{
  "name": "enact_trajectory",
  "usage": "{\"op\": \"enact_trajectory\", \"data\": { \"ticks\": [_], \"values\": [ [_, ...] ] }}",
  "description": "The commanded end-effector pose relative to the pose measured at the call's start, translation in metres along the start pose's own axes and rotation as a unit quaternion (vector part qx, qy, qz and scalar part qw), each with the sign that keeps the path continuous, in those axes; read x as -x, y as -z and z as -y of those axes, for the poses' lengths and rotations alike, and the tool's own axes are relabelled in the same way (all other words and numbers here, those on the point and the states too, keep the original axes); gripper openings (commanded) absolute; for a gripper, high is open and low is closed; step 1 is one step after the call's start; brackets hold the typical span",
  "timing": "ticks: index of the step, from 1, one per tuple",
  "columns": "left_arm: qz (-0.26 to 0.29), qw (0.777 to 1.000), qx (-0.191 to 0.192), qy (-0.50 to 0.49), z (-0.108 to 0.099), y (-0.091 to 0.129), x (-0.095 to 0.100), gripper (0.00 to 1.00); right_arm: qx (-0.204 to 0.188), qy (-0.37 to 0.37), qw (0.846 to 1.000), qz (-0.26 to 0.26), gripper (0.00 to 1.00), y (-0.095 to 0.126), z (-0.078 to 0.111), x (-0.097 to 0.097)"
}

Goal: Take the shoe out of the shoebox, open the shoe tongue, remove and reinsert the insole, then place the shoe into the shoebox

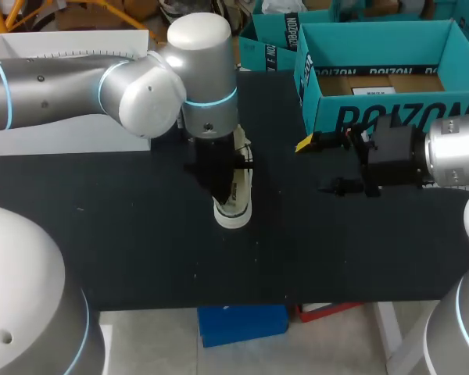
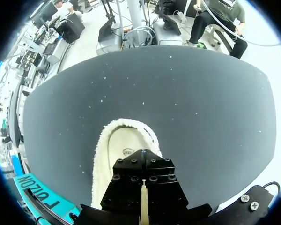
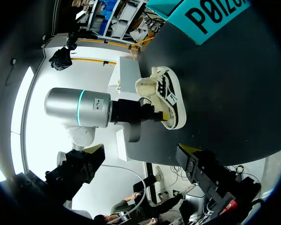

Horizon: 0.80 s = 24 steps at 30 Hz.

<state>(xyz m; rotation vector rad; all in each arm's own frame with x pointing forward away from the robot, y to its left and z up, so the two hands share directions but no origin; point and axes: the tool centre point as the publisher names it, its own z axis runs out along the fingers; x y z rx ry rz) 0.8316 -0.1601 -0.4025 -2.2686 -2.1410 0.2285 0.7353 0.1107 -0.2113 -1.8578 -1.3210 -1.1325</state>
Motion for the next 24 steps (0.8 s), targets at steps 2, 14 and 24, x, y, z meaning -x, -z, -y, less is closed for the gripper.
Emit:
{"op": "enact_trajectory", "data": {
  "ticks": [2,14,24],
  "values": [
    [0.000,1.000,-0.002,0.001,-0.005,-0.008,0.003,0.00,0.000,0.000,1.000,0.000,1.00,-0.001,0.000,0.000],
    [0.002,1.000,-0.005,0.000,-0.004,-0.006,0.007,0.00,0.000,0.000,1.000,0.000,1.00,-0.001,0.000,0.000],
    [0.047,0.999,0.007,-0.003,-0.001,0.045,0.012,0.00,0.000,0.000,1.000,0.000,1.00,-0.001,0.000,0.000]
  ]
}}
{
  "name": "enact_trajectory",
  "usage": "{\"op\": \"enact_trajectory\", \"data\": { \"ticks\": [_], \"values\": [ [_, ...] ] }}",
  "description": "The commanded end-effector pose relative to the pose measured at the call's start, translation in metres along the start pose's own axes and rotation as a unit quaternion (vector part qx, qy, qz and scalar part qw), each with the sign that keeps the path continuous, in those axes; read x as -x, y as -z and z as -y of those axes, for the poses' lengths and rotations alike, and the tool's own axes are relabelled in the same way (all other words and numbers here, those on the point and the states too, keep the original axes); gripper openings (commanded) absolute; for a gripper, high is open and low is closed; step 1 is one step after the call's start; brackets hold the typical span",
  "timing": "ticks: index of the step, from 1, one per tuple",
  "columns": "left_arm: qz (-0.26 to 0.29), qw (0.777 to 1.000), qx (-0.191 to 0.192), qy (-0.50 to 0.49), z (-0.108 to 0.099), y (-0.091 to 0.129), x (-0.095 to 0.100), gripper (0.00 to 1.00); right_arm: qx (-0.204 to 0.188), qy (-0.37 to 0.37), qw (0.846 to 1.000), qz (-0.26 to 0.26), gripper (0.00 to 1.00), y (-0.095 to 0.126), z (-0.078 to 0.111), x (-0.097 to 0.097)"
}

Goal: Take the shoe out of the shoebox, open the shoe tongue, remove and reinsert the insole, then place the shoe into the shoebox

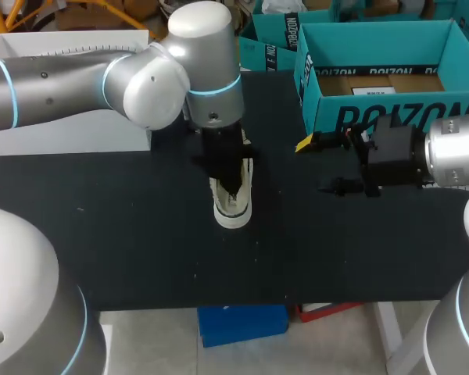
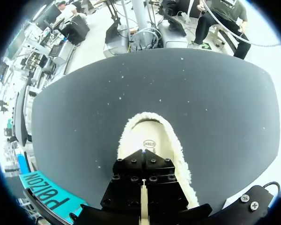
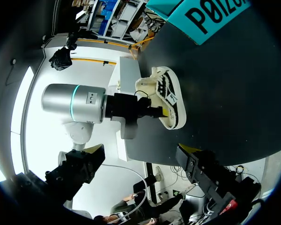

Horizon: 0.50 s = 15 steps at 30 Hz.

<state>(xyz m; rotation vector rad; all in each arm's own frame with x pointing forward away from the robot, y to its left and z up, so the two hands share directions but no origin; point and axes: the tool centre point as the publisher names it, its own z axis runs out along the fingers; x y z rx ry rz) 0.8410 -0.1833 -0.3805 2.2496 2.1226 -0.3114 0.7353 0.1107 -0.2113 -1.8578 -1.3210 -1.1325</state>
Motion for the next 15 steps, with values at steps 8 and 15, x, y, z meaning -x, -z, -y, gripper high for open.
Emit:
{"op": "enact_trajectory", "data": {
  "ticks": [8,15],
  "values": [
    [0.017,0.999,0.038,0.003,0.006,0.060,-0.022,0.00,0.000,0.000,1.000,0.000,1.00,-0.001,0.000,0.000],
    [0.051,0.996,0.059,0.038,0.001,0.087,-0.044,0.00,0.000,0.000,1.000,0.000,1.00,-0.001,0.000,0.000]
  ]
}}
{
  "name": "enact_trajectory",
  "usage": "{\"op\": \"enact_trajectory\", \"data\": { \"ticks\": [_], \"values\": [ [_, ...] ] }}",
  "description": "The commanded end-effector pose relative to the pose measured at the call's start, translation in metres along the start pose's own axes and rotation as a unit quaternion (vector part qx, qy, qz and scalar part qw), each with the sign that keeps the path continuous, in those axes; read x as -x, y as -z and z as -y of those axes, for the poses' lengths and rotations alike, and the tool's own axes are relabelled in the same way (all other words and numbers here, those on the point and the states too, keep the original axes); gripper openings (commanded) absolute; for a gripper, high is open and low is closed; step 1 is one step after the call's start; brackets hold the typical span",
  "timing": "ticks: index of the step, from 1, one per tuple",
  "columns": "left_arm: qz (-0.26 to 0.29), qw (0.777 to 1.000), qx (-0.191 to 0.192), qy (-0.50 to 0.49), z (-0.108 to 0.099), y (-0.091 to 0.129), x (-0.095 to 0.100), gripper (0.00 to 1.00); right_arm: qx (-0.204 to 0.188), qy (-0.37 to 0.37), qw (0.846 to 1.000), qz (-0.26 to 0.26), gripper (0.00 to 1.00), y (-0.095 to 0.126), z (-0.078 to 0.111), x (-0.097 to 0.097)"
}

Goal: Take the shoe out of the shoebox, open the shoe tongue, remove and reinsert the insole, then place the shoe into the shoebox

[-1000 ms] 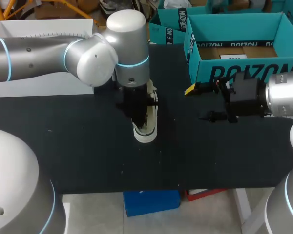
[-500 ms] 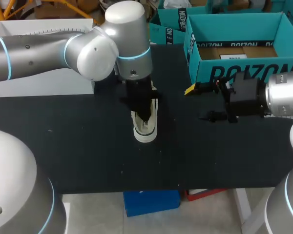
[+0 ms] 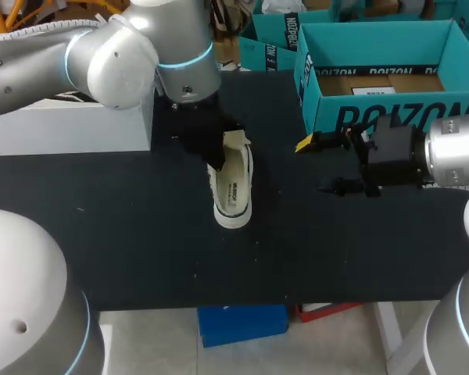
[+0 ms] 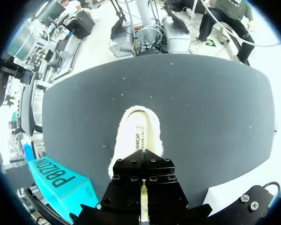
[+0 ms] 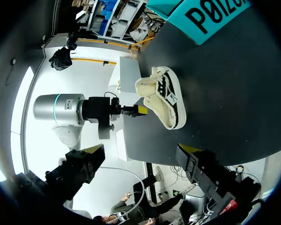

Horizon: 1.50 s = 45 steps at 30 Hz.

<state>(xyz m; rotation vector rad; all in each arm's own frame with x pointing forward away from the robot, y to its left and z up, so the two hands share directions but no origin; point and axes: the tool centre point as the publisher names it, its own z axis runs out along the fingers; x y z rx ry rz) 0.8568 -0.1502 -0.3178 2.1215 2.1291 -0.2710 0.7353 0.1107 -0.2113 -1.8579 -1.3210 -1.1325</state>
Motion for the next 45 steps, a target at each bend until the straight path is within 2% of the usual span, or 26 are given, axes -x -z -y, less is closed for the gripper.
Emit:
{"op": "enact_trajectory", "data": {
  "ticks": [1,9,18,27,32,39,45],
  "values": [
    [0.032,0.999,0.024,0.019,0.002,0.023,-0.023,0.00,0.000,0.000,1.000,0.000,1.00,-0.001,0.000,0.000],
    [0.071,0.992,0.043,0.093,-0.028,0.032,-0.041,0.00,0.000,0.000,1.000,0.000,1.00,-0.001,0.000,0.000],
    [0.091,0.983,0.061,0.146,-0.074,0.042,-0.043,0.00,0.000,0.000,1.000,0.000,1.00,-0.001,0.000,0.000],
    [0.097,0.980,0.075,0.157,-0.122,0.046,-0.019,0.00,0.000,0.000,1.000,0.000,1.00,-0.001,0.000,0.000],
    [0.092,0.981,0.070,0.153,-0.143,0.038,-0.001,0.00,0.000,0.000,1.000,0.000,1.00,-0.001,0.000,0.000],
    [0.091,0.985,0.055,0.137,-0.152,0.022,0.024,0.00,0.000,0.000,1.000,0.000,1.00,-0.001,0.000,0.000],
    [0.102,0.988,0.043,0.108,-0.128,0.018,0.043,0.00,0.000,0.000,1.000,0.000,1.00,-0.001,0.000,0.000]
  ]
}}
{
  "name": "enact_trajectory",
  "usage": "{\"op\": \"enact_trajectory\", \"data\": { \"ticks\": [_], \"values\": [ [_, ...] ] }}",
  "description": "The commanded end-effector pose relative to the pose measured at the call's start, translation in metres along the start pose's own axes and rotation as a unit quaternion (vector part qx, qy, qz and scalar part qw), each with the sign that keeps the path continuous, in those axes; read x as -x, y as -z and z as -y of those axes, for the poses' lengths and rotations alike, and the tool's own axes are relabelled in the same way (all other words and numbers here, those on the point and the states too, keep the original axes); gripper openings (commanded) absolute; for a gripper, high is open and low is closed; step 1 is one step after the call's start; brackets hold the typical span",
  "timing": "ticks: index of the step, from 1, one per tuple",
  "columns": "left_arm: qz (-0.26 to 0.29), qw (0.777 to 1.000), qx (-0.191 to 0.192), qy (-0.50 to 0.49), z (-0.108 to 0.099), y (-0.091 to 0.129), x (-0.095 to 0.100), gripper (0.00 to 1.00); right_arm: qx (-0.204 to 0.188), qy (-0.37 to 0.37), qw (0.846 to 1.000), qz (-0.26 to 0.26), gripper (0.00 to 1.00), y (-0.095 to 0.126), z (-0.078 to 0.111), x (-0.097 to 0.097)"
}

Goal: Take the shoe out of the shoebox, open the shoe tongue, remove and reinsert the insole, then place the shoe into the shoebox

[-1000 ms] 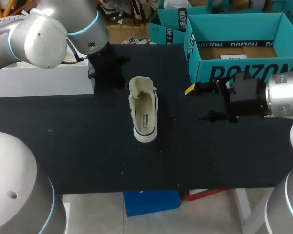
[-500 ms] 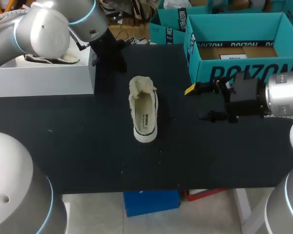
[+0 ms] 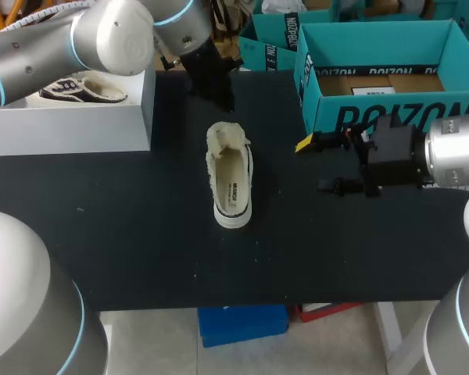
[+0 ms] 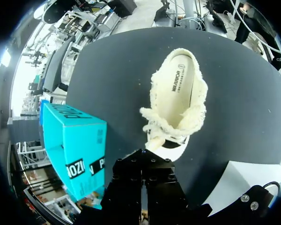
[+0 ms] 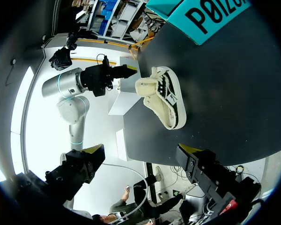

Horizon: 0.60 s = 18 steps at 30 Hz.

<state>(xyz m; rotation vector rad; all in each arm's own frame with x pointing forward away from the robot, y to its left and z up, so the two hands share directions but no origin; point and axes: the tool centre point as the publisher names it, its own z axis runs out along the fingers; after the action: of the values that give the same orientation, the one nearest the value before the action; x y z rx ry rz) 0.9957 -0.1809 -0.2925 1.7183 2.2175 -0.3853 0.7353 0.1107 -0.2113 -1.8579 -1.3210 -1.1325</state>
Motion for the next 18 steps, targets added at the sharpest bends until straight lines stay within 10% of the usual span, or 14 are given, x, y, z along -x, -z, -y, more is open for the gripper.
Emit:
{"op": "enact_trajectory", "data": {
  "ticks": [1,18],
  "values": [
    [0.002,1.000,-0.009,-0.010,0.016,-0.007,0.003,0.00,0.000,0.000,1.000,0.000,1.00,-0.001,0.000,0.000],
    [-0.020,0.999,-0.038,-0.013,0.061,-0.022,-0.042,0.00,0.000,0.000,1.000,0.000,1.00,-0.001,0.000,0.000]
  ]
}}
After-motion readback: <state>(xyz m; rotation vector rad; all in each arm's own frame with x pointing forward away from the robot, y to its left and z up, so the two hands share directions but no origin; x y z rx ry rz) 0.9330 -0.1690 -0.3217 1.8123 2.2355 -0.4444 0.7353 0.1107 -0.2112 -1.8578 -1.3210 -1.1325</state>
